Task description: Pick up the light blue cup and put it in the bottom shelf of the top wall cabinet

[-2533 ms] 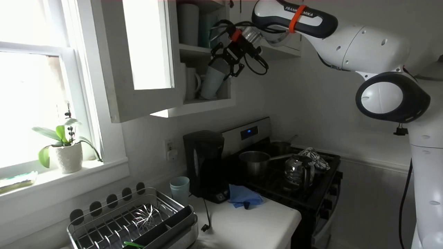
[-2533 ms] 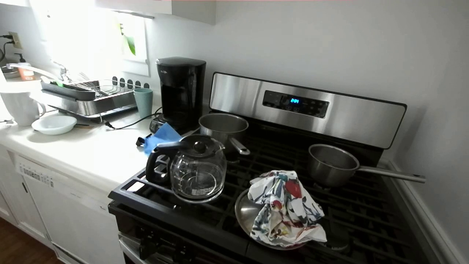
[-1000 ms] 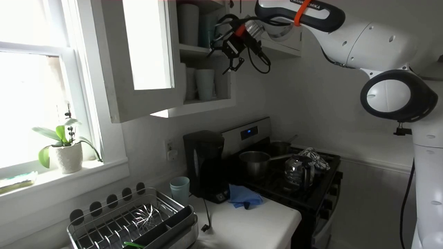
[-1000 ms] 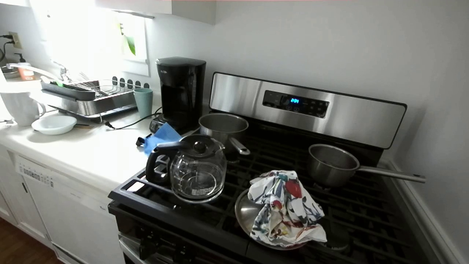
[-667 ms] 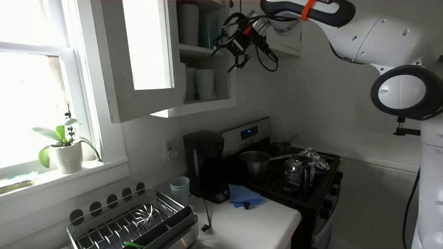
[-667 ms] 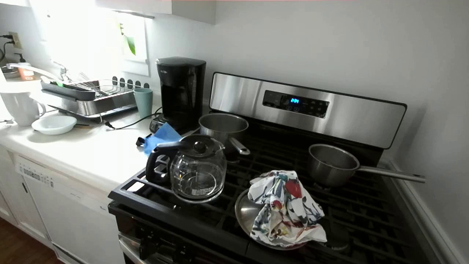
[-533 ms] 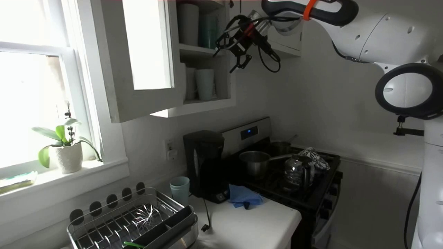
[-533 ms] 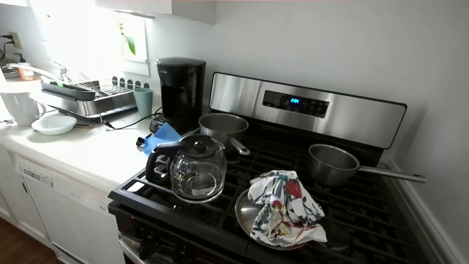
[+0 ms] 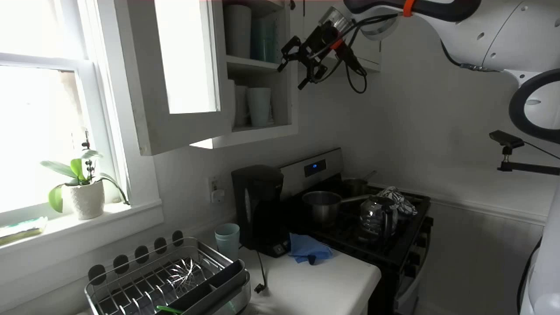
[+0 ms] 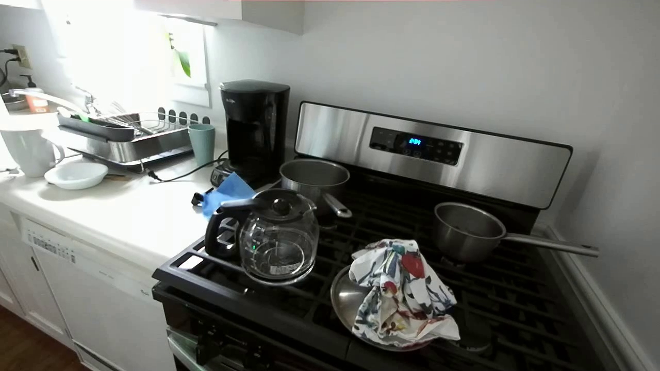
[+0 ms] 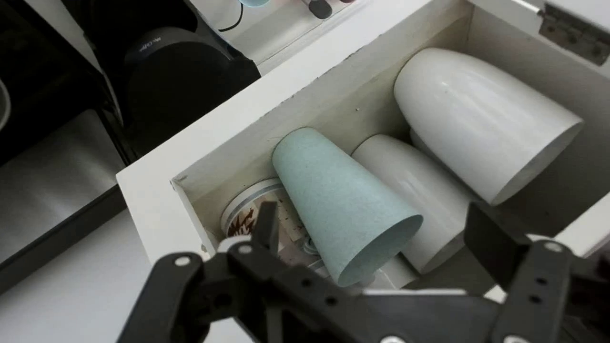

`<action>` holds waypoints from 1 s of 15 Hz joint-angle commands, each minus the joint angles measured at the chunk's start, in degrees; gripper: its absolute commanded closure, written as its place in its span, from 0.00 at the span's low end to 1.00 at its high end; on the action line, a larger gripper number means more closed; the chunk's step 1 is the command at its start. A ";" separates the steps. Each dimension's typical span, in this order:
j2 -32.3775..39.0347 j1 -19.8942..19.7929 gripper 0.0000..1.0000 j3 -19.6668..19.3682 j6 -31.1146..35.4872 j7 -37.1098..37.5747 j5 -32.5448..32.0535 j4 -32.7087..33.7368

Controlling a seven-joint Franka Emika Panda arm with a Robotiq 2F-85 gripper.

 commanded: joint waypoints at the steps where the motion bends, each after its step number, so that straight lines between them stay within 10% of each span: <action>1: -6.48 -0.41 0.00 -0.55 1.32 -8.10 -1.43 -7.57; 15: -14.55 0.30 0.00 -2.78 2.98 -22.01 -6.05 -17.55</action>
